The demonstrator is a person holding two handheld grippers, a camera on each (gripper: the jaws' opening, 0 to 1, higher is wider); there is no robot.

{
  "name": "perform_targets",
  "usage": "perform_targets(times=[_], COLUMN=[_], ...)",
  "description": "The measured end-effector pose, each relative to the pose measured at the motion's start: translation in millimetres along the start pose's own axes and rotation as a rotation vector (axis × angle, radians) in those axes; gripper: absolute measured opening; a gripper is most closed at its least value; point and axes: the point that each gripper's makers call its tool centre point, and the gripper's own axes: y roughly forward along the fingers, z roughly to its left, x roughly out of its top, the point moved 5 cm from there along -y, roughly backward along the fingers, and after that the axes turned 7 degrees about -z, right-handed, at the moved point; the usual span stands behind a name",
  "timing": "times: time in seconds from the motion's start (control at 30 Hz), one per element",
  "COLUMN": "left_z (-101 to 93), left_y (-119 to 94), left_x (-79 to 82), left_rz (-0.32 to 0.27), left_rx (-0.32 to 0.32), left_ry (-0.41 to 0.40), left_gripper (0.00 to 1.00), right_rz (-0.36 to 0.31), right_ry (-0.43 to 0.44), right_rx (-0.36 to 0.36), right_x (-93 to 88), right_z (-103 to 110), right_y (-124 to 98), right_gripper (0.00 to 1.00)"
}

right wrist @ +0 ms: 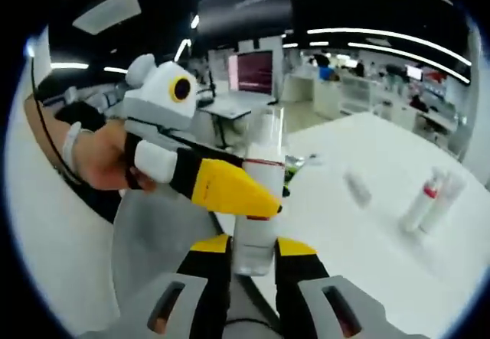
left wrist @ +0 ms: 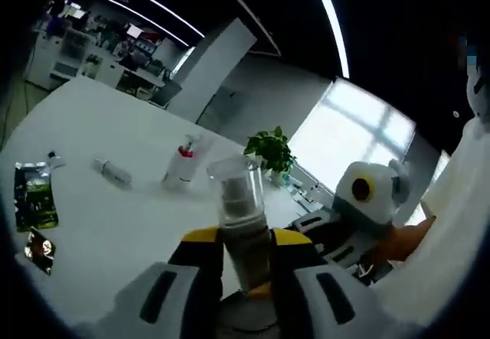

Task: Arrange the skincare products in the storage area until every visible bottle or jar stands upright without overlapping.

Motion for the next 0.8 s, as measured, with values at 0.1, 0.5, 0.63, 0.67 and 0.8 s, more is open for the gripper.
perform_targets(times=[0.1,0.5,0.63,0.67,0.8], left_z=[-8.9,-28.0,-23.9,-22.2,-16.1], left_y=[-2,-6,-5,-4,-6], left_x=[0.1,3.3,3.0,3.2,2.1], left_rz=[0.024,-0.022,-0.029,-0.029,-0.036], left_rx=[-0.063,-0.175,-0.145,-0.134,-0.081], left_ry=[0.056,0.066,0.077,0.071,0.002], left_gripper=[0.17,0.18,0.17,0.17,0.16], right_rz=[-0.076,-0.16,-0.164,-0.168,-0.161], right_ry=[0.088,0.185,0.155,0.168,0.173], right_rx=[0.045,0.113,0.021,0.006,-0.069], right_x=[9.1,15.9,16.1,16.1,17.1], right_z=[3,14,15,15,15], right_y=[-3,-10,-4,-3,2], right_gripper=[0.25,0.18,0.18,0.18,0.18])
